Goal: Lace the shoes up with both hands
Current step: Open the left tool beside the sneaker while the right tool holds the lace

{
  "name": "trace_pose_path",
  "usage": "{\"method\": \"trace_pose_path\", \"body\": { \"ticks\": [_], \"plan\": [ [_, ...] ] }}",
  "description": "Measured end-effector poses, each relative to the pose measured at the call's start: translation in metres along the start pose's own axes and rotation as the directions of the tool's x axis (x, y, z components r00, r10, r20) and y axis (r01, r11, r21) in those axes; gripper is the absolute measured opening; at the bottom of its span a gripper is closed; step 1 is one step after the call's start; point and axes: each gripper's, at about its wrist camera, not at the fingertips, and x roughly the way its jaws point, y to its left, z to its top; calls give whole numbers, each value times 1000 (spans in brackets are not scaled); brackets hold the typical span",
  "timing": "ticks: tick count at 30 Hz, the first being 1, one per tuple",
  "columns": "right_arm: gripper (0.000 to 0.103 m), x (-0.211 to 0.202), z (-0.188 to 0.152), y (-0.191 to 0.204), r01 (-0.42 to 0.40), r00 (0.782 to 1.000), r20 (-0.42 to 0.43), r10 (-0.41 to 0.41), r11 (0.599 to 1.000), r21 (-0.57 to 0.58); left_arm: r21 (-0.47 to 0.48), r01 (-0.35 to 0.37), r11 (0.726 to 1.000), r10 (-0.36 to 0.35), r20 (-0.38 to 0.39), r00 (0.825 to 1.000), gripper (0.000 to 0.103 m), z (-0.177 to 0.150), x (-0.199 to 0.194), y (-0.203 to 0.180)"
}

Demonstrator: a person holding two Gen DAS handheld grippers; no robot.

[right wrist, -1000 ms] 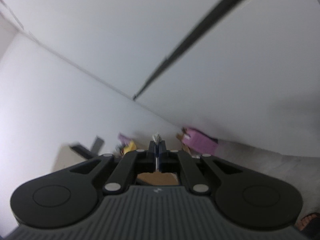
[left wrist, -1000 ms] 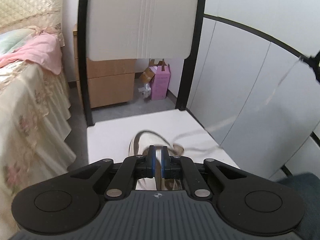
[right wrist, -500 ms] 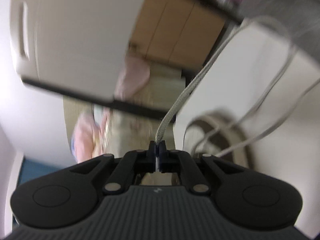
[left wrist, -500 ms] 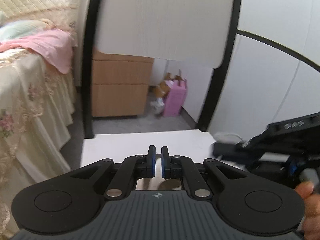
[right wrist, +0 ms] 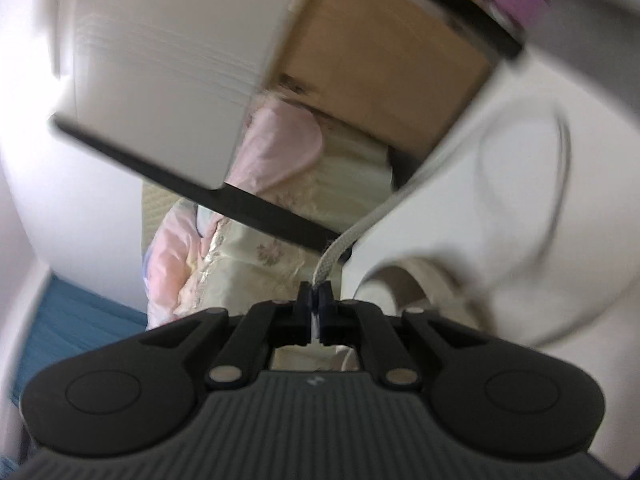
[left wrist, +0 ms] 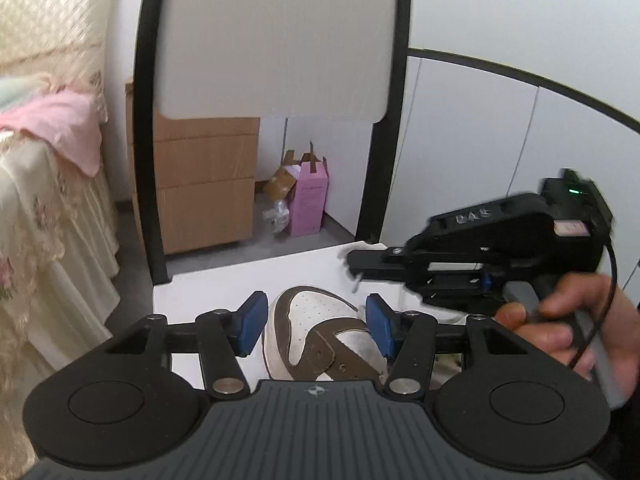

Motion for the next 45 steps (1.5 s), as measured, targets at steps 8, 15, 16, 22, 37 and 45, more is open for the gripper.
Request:
{"method": "trace_pose_path", "body": {
  "ticks": [8,15,16,22,37,45],
  "plan": [
    [5,19,-11,15,-25,996,-82,18,996,-85,60,-17,998,13,60,998,37,-5,2,-2],
    [7,21,-11,20,-59,993,-107,50,995,-82,155,-62,986,52,70,996,23,-10,8,-18],
    [7,19,-11,22,-56,993,-110,46,994,-90,152,-64,986,53,77,996,21,-9,8,-18],
    [7,15,-9,21,-71,992,-115,60,993,-99,140,-65,988,54,87,995,3,-10,12,-18],
    [20,7,1,5,-112,989,-102,110,994,-11,150,-54,987,40,93,995,3,-11,8,-20],
    [20,9,0,2,-112,986,-125,114,994,20,148,-15,989,1,95,995,3,-11,6,-21]
  ]
}}
